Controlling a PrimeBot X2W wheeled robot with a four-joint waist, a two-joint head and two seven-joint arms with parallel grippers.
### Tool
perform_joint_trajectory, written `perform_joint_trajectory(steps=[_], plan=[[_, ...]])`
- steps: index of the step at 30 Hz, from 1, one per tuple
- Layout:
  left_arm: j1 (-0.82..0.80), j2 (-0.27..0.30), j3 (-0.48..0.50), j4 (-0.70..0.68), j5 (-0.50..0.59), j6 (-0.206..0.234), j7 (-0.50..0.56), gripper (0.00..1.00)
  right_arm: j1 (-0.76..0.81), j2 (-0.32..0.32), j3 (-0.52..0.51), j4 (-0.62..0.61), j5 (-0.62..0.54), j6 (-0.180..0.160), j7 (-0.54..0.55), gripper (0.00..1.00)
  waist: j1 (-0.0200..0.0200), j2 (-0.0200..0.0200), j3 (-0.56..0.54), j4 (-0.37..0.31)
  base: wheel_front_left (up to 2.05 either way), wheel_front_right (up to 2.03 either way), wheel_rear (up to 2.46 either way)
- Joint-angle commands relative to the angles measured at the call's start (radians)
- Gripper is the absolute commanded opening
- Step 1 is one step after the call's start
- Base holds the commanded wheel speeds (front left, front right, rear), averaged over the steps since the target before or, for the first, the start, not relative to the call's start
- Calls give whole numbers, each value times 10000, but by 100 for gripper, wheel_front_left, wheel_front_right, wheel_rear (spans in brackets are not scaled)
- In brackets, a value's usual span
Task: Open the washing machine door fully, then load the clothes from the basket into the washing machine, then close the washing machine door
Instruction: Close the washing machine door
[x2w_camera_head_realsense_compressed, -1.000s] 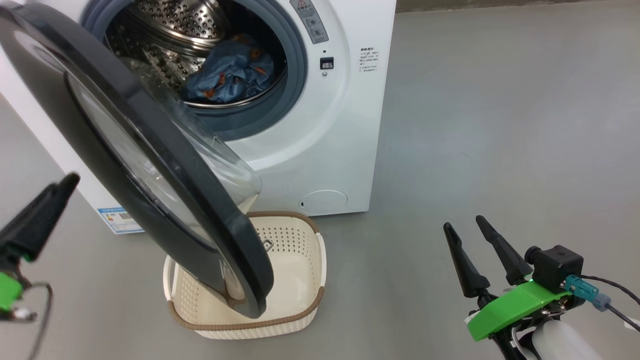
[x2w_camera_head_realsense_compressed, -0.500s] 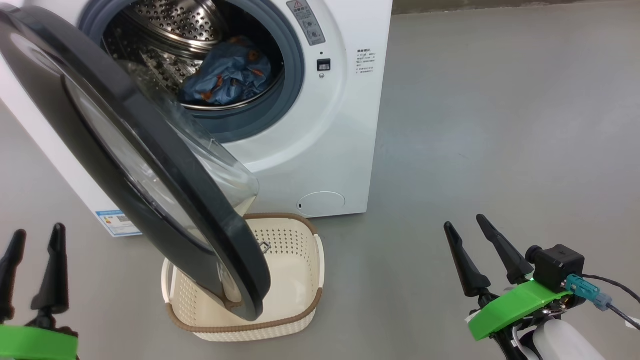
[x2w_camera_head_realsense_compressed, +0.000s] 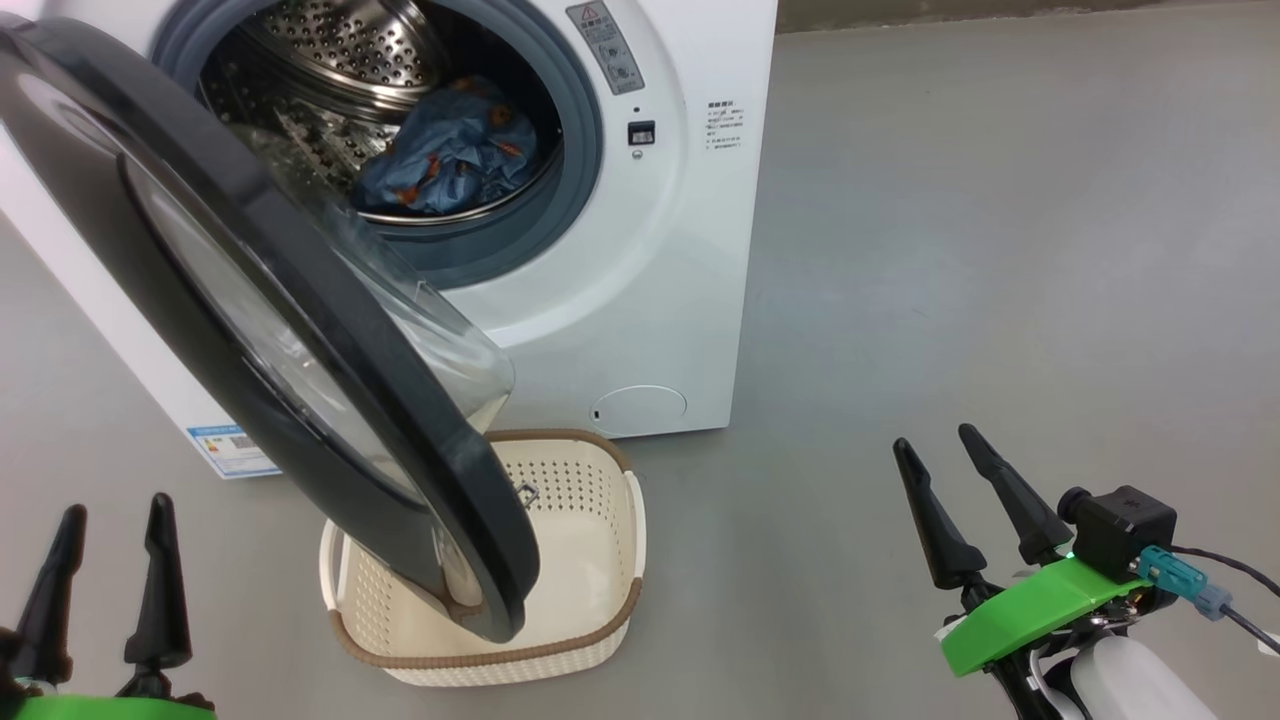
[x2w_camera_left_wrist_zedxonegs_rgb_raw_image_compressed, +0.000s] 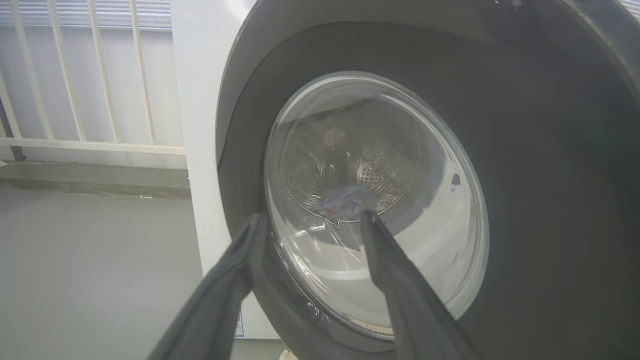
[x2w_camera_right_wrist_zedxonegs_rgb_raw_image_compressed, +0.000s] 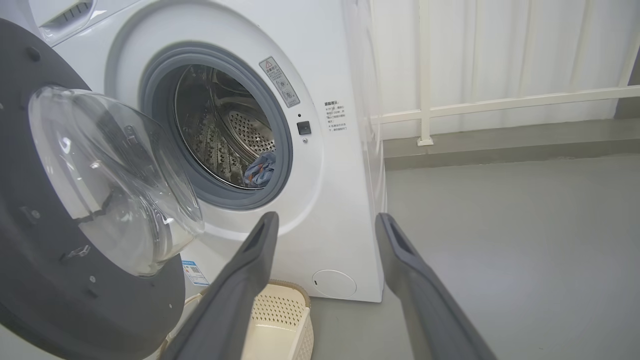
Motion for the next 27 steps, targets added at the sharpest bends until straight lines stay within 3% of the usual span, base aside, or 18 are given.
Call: perform_joint_trajectory(steps=[1, 11, 27], plan=[[-226, 179, 537, -246, 169, -10, -101, 100, -121, -122, 112, -285, -70, 54, -124, 100, 0, 0, 14, 22, 0, 0, 0], [-71, -423, 995, -188, 555, -339, -105, 100, -141, -98, -22, -370, -126, 54, -124, 100, 0, 0, 104, 108, 0, 0, 0], [-182, -705, 1177, 44, 712, -571, -106, 100, -228, -67, 4, -357, -178, 54, -124, 100, 0, 0, 170, 108, 0, 0, 0]])
